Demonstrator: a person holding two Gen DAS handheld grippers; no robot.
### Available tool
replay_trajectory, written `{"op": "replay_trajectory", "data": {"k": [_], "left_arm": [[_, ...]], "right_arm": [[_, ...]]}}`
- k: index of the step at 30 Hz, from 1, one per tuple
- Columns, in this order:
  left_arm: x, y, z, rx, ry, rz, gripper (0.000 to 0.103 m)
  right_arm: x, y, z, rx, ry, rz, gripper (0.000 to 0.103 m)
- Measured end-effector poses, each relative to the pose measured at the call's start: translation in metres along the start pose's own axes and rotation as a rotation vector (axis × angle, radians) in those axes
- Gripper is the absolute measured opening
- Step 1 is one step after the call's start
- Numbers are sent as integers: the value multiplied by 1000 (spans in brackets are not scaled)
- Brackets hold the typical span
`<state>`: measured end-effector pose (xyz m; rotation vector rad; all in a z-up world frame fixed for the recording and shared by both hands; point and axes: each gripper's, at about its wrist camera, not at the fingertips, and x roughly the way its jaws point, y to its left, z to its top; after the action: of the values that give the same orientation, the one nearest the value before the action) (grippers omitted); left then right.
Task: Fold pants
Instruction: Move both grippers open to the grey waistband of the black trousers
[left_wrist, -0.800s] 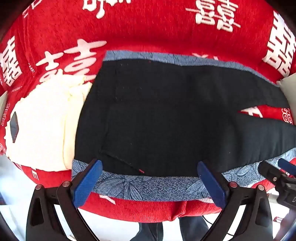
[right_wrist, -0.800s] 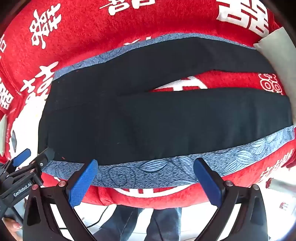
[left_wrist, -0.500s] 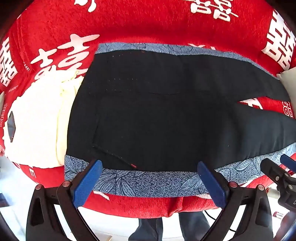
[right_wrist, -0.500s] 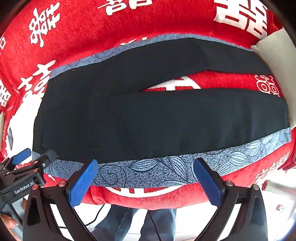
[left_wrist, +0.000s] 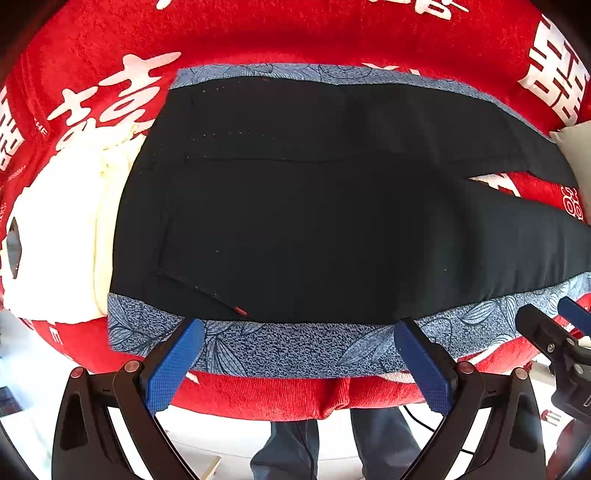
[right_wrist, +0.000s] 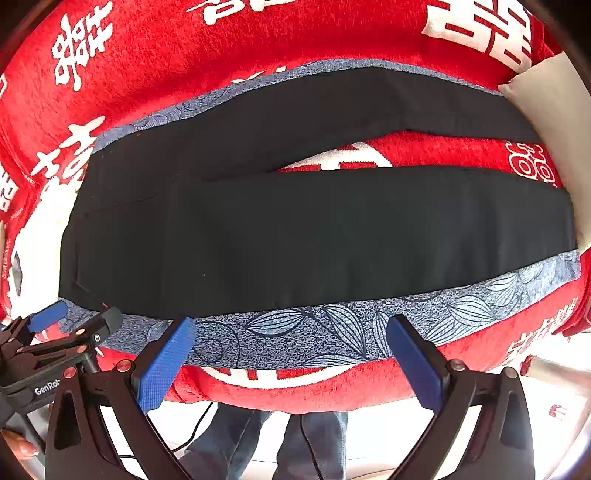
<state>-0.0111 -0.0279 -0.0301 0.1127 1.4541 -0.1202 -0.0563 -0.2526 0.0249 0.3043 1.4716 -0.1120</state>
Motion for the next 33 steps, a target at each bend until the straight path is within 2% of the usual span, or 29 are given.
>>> {"op": "replay_trajectory", "data": {"k": [6,11,33], "left_arm": [[-3,-2,-1,6,-16,19,103],[0,0,-1,0,17,-2,103],[9,22,-9,-65,44,26,103]], "right_arm": [[0,2,-2,-11,-2,-4,103],[0,3,-1,-24,-2,-22,103],[12,3,-8,-54,26,-34,103]]}}
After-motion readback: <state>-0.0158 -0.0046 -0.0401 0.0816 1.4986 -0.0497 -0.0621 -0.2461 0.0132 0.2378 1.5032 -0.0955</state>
